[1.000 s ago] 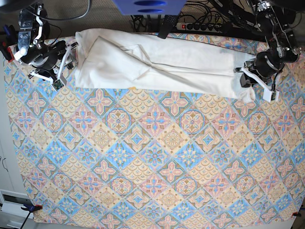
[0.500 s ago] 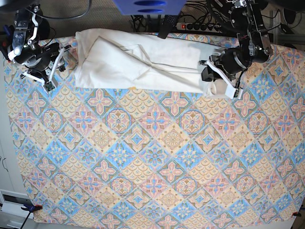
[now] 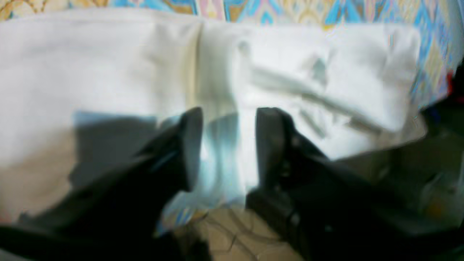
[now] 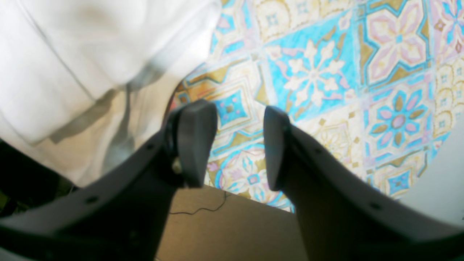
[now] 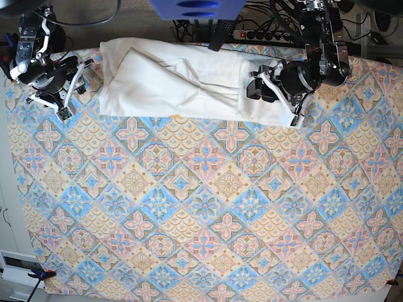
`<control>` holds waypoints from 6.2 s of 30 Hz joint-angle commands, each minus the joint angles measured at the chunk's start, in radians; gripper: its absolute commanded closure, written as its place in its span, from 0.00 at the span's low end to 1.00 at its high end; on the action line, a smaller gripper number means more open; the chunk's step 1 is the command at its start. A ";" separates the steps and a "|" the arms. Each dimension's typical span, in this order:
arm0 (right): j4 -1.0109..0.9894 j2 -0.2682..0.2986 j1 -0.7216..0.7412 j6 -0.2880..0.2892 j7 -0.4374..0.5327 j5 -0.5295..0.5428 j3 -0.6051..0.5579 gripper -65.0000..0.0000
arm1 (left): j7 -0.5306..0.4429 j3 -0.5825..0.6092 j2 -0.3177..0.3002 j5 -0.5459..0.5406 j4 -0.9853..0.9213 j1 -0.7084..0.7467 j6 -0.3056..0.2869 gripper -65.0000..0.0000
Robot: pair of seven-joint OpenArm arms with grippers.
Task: Fold the T-shirt properly
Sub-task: 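Lift the strip end with the left gripper and fold it toward the middle, then drag the strip end with the right gripper toward the left gripper, then lift the strip end with the right gripper and fold it over the bundle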
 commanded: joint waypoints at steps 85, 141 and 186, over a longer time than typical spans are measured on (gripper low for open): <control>-0.471 -0.191 0.143 0.002 -0.107 0.407 -0.001 0.35 | -0.022 -0.256 -0.193 -0.250 -0.180 -0.014 -0.006 0.38; -0.057 -0.131 0.255 0.002 -0.181 0.178 -0.159 1.00 | -0.023 -0.249 -0.105 -0.109 -0.180 -0.026 -0.009 0.93; -0.113 -0.235 0.443 0.093 -0.190 0.236 -0.745 0.84 | -0.323 0.024 -0.052 0.046 -0.328 0.044 -0.004 1.00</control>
